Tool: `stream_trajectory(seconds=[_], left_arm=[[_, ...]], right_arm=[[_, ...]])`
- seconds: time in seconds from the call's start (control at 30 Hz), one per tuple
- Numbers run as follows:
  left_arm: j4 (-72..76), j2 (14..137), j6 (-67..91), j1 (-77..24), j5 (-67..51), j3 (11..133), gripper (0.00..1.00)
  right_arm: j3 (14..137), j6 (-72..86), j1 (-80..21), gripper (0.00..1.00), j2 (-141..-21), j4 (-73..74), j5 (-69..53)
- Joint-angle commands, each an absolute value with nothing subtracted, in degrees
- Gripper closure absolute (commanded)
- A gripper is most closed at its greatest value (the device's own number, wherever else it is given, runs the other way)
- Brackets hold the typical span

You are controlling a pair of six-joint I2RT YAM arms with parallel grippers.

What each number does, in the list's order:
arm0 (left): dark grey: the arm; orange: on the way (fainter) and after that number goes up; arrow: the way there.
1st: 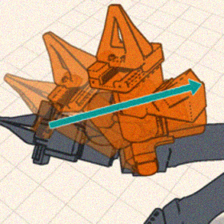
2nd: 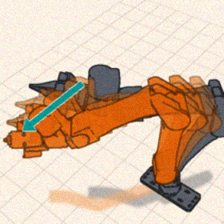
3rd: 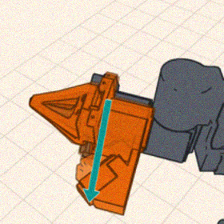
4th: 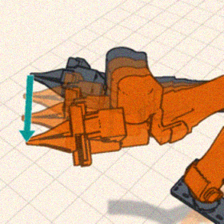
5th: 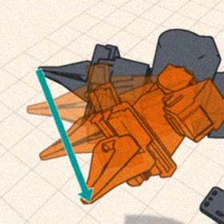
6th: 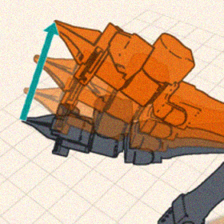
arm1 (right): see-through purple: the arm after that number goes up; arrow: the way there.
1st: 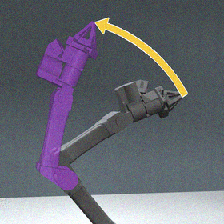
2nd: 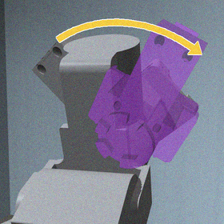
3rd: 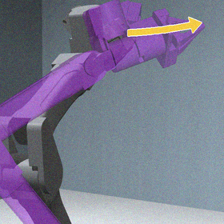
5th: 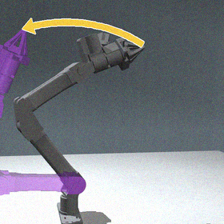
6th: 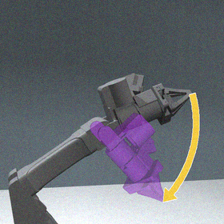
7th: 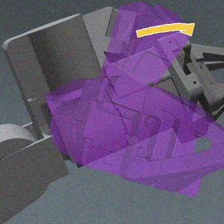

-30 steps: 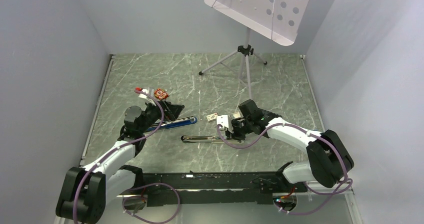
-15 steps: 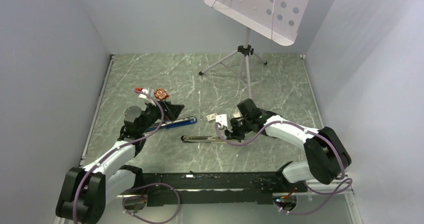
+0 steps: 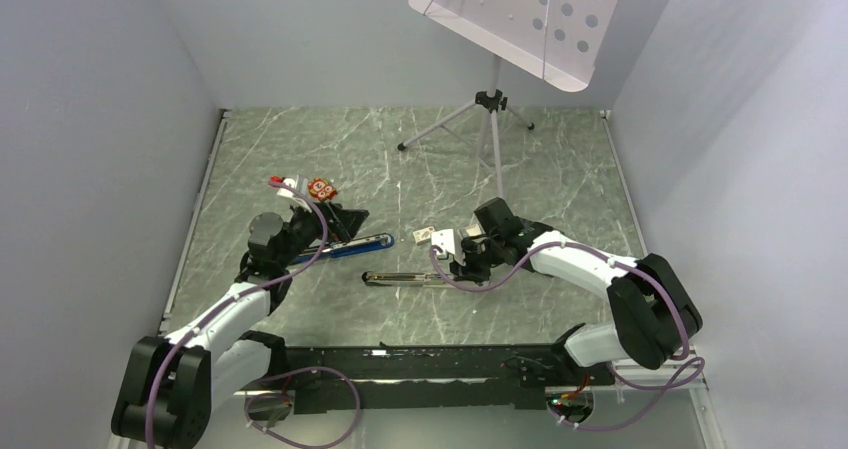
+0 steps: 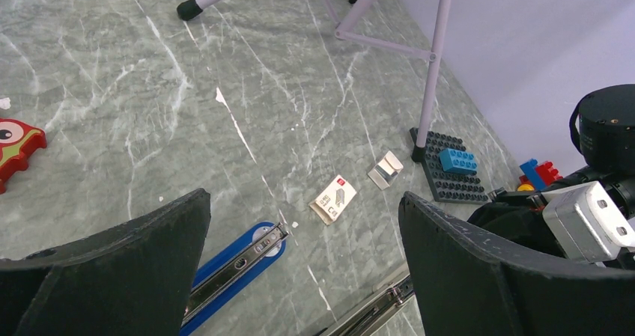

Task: Load the staples into the stapler
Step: Install the staple into the stapler.

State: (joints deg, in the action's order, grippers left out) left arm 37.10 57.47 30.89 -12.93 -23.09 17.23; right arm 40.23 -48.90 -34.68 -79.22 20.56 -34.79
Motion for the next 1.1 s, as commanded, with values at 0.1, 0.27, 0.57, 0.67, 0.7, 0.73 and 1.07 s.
stream_trajectory(seconds=[0.1,0.27,0.57,0.67,0.7,0.73,1.07], left_arm=[[38.2,55.4,30.5,-12.9,-23.5,17.3,0.01],[37.8,54.9,30.7,-12.9,-23.3,17.2,0.01],[29.2,52.1,28.2,-12.9,-22.7,20.4,0.01],[20.6,51.6,23.8,-12.9,-25.1,24.6,0.01],[17.5,51.4,22.2,-13.0,-25.8,26.1,0.01],[14.2,51.1,20.5,-12.9,-26.2,27.3,0.01],[-21.5,50.9,16.6,-14.7,-25.4,39.1,0.14]], right_arm=[[41.6,-49.5,-34.5,0.74,-79.3,20.9,-35.3],[41.4,-46.7,-34.1,0.68,-78.8,18.7,-34.5],[47.4,-35.8,-28.3,0.62,-77.7,15.2,-38.5],[48.0,-32.3,-26.4,0.61,-77.5,14.4,-41.8],[47.6,-31.7,-25.9,0.61,-77.1,13.8,-42.5],[47.0,-31.4,-25.5,0.61,-76.6,12.9,-42.9],[41.9,-29.2,-23.3,0.58,-71.2,7.5,-45.8]])
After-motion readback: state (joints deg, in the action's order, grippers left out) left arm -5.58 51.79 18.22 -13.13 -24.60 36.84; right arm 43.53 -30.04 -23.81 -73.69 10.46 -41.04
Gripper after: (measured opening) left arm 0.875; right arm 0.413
